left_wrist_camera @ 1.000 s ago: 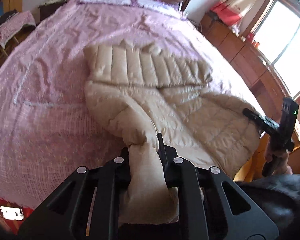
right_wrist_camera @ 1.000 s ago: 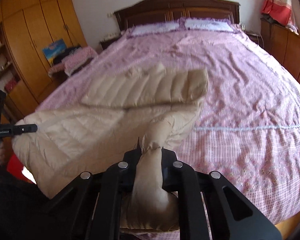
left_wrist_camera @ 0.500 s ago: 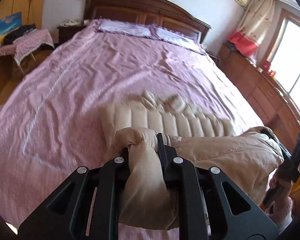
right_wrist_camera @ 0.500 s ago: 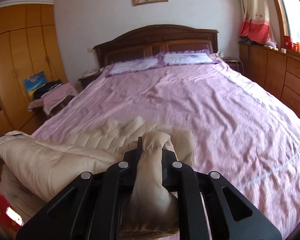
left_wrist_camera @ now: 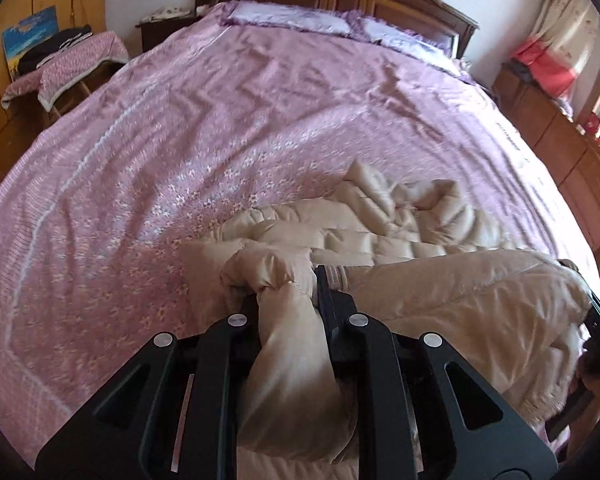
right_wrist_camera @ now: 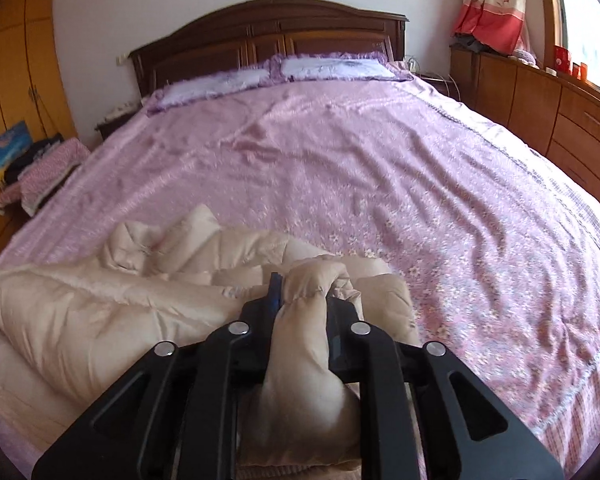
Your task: Fold large clothes
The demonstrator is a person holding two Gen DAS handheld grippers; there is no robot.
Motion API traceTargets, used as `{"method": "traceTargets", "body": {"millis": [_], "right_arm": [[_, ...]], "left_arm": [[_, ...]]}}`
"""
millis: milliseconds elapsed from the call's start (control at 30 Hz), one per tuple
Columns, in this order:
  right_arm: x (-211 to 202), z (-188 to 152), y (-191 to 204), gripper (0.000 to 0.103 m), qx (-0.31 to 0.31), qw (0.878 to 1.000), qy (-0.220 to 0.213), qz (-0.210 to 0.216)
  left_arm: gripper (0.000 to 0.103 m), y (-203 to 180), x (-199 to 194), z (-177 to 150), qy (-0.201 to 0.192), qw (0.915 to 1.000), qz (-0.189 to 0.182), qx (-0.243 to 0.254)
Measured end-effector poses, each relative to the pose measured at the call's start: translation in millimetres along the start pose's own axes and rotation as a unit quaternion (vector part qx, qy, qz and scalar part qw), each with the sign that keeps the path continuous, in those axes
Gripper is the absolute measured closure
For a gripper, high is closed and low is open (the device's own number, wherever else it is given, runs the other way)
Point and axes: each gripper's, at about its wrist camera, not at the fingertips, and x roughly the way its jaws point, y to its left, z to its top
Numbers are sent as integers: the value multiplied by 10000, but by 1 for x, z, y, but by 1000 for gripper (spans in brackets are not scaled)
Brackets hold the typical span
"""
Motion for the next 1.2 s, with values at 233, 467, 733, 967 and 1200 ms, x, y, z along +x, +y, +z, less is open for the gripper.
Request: {"method": "traceTargets", "body": {"millis": [233,467,733,967,1200], "right_arm": [[28,-8,-3,76,166,9996,215,55],[23,-6,-5,74,273,9992,235,199],[0,1,-13,60,509,9967,213,592],[-37,7,-8,11,251,9979,-180,573],[-71,10,-8,11,-19,9977,-369,571]], "left_arm": [[82,0,36,0,78,9998,163,-89],[81,-1,29,-1,-7,9998,158,-88],[53,12,9,-1,-3,9985,-340,-427],[17,3,-17,-2,-195,9984,-460,-281],[8,9,-67,2,-603,9956,-674,-251]]}}
